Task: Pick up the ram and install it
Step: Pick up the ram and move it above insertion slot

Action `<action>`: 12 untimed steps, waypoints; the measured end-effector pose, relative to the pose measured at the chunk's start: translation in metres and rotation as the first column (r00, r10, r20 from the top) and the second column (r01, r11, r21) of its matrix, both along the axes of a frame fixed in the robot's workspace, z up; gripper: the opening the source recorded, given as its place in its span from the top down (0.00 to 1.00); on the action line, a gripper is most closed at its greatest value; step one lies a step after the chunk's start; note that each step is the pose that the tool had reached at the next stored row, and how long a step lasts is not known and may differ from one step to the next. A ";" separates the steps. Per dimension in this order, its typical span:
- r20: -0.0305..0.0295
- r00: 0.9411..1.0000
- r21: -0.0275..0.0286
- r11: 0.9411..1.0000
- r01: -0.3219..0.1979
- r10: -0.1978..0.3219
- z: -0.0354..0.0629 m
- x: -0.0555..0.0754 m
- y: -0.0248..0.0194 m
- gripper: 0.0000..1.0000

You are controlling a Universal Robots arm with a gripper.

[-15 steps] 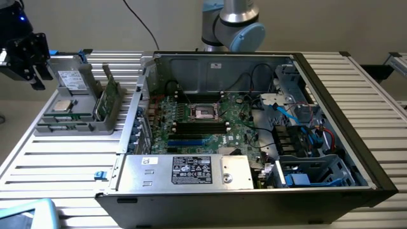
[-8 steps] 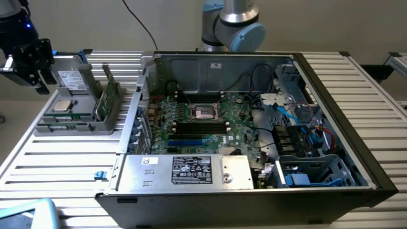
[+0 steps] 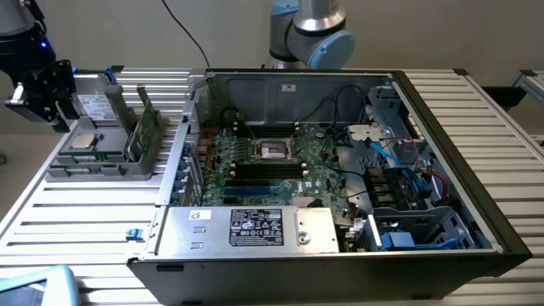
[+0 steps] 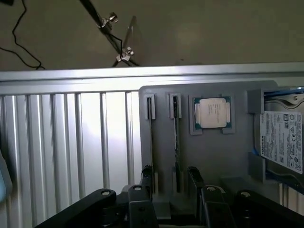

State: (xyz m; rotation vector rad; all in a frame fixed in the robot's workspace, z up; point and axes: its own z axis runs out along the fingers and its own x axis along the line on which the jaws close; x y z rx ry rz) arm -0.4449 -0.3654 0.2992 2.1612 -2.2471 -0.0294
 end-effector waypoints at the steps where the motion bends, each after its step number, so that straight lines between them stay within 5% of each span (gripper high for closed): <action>1: 0.000 1.000 0.000 1.000 0.000 0.000 -0.0018 0.000 -0.0010 0.57; 12: 0.004 1.000 0.000 1.000 0.000 0.000 -0.0212 -0.001 -0.0054 0.57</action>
